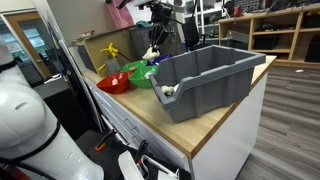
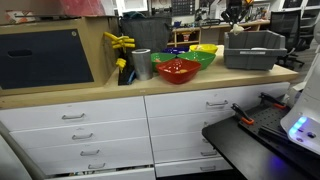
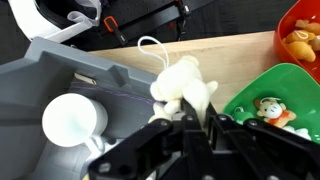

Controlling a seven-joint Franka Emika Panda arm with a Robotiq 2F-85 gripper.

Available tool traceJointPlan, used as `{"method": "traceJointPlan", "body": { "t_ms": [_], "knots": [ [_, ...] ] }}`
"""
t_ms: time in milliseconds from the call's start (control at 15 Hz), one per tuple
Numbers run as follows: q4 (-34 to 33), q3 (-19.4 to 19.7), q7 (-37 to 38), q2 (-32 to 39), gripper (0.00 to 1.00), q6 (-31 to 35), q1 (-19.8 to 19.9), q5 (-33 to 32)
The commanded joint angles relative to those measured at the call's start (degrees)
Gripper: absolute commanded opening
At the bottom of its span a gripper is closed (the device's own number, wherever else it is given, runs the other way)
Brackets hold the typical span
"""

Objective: Remove the white plush toy from the grey container and put it in the red bowl.

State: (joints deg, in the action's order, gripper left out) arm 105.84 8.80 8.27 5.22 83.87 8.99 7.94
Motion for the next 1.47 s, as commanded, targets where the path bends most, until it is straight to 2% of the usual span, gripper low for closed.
{"method": "traceJointPlan", "body": {
  "t_ms": [0, 333, 600, 1133, 1400],
  "knots": [
    [1.9, -1.18, -0.08, -0.72, 0.03, 0.78, -1.21, 0.87],
    [3.53, -4.43, 1.46, -1.95, 0.03, 0.39, -4.18, 7.07],
    [5.76, -6.31, 0.12, -1.41, 0.03, 2.73, -6.25, 8.09],
    [14.04, -10.38, -0.17, -1.68, 0.03, 13.15, -10.27, 10.48],
    [16.95, -12.09, 0.17, -2.12, 0.03, 18.99, -11.83, 14.71]
  ]
}}
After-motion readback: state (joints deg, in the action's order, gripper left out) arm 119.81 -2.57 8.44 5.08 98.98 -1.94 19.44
